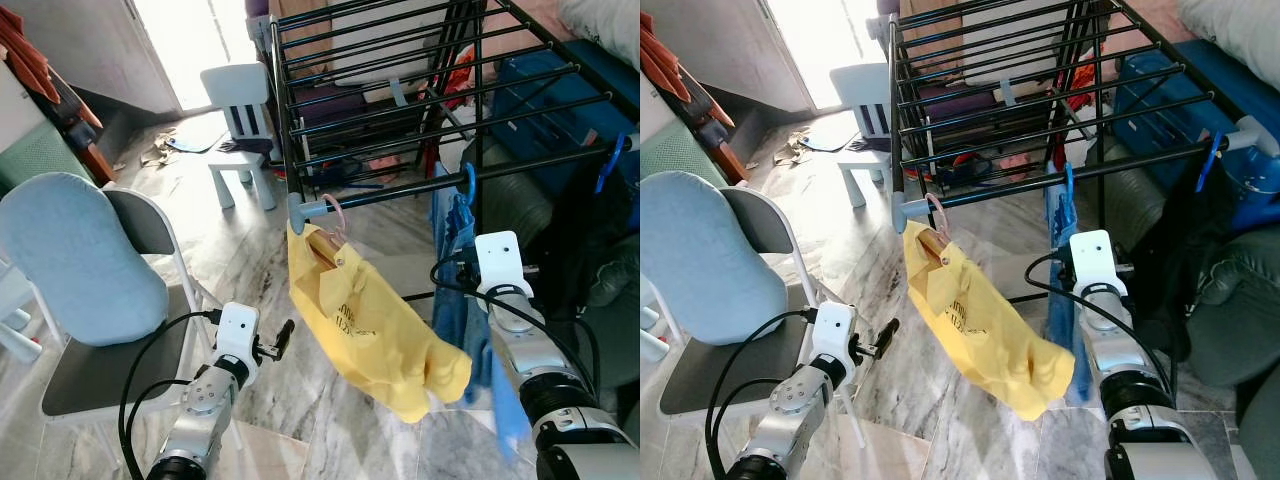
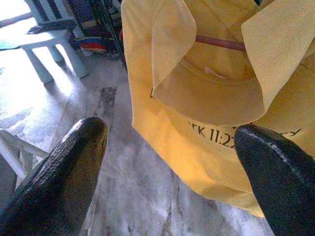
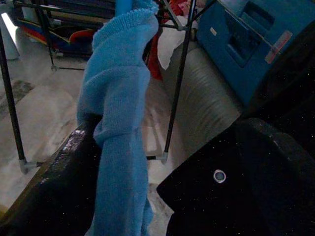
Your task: Hang hanger
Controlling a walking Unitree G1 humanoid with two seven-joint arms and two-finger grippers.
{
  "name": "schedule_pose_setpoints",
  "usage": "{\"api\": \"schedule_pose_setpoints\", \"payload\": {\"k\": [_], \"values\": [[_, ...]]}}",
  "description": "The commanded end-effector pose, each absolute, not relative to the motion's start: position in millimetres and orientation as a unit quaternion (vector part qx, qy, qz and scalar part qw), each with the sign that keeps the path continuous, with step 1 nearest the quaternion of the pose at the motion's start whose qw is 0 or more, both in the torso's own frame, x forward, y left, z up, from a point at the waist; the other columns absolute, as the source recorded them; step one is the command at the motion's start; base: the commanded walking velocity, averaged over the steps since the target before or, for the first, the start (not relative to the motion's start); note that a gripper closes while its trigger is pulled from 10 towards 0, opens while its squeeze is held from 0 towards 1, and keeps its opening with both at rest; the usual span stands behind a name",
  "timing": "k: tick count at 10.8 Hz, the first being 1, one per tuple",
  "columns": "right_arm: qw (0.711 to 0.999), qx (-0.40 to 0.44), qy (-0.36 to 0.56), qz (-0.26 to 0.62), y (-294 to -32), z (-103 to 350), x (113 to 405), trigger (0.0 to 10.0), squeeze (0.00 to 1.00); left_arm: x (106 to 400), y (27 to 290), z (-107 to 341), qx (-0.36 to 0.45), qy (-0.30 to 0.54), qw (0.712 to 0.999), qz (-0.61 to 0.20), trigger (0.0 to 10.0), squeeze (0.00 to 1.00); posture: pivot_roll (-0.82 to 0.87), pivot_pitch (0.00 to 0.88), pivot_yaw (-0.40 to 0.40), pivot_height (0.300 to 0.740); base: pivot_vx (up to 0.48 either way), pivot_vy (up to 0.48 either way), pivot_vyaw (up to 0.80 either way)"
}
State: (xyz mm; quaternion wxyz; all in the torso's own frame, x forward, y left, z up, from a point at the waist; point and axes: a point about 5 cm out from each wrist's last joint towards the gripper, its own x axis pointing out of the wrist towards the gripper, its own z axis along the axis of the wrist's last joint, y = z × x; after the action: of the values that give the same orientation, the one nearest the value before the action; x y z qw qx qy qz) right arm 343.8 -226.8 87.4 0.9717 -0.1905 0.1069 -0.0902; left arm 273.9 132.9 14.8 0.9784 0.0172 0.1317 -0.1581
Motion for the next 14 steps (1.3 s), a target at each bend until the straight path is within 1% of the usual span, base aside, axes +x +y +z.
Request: {"api": "schedule_pose_setpoints", "payload": {"k": [1, 2, 3, 4, 6, 7, 9, 10, 12, 14], "values": [[0.974, -0.187, 0.098, -0.080, -222, 91, 347, 10.0, 0.00, 276, 139, 16, 0.026, 0.133, 0.978, -0.157, 10.0, 0.00, -0.25, 0.000, 0.199, 0.740, 0.000, 0.000, 0.00], [0.973, -0.194, 0.076, -0.099, -229, 101, 349, 10.0, 0.00, 276, 139, 16, 0.027, 0.132, 0.978, -0.156, 10.0, 0.00, -0.24, 0.000, 0.196, 0.740, 0.000, 0.000, 0.00], [0.973, -0.197, 0.053, -0.105, -230, 110, 351, 10.0, 0.00, 276, 140, 16, 0.027, 0.132, 0.979, -0.155, 10.0, 0.00, -0.24, 0.000, 0.196, 0.740, 0.000, 0.000, 0.00], [0.974, -0.196, -0.005, -0.116, -226, 125, 351, 10.0, 0.00, 276, 141, 16, 0.026, 0.133, 0.979, -0.154, 10.0, 0.00, -0.24, 0.000, 0.192, 0.740, 0.000, 0.000, 0.00], [0.974, -0.194, -0.044, -0.111, -219, 134, 346, 10.0, 0.00, 275, 142, 15, 0.026, 0.134, 0.979, -0.152, 10.0, 0.00, -0.24, 0.000, 0.192, 0.740, 0.000, 0.000, 0.00], [0.975, -0.197, -0.044, -0.097, -215, 131, 341, 10.0, 0.00, 275, 143, 13, 0.026, 0.136, 0.979, -0.151, 10.0, 0.00, -0.23, 0.000, 0.191, 0.740, 0.000, 0.000, 0.00], [0.980, -0.179, -0.017, -0.089, -213, 117, 332, 10.0, 0.00, 274, 144, 12, 0.027, 0.140, 0.978, -0.152, 10.0, 0.00, -0.24, 0.000, 0.193, 0.740, 0.000, 0.000, 0.00], [0.984, -0.153, 0.009, -0.087, -209, 107, 330, 10.0, 0.00, 274, 143, 11, 0.028, 0.141, 0.978, -0.153, 10.0, 0.00, -0.24, 0.000, 0.197, 0.740, 0.000, 0.000, 0.00], [0.985, -0.132, 0.072, -0.080, -201, 88, 332, 10.0, 0.00, 274, 141, 10, 0.030, 0.143, 0.976, -0.159, 10.0, 0.00, -0.25, 0.000, 0.203, 0.740, 0.000, 0.000, 0.00], [0.984, -0.112, 0.112, -0.079, -194, 77, 337, 10.0, 0.00, 273, 140, 9, 0.028, 0.144, 0.976, -0.160, 10.0, 0.00, -0.25, 0.000, 0.199, 0.740, 0.000, 0.000, 0.00]]}}
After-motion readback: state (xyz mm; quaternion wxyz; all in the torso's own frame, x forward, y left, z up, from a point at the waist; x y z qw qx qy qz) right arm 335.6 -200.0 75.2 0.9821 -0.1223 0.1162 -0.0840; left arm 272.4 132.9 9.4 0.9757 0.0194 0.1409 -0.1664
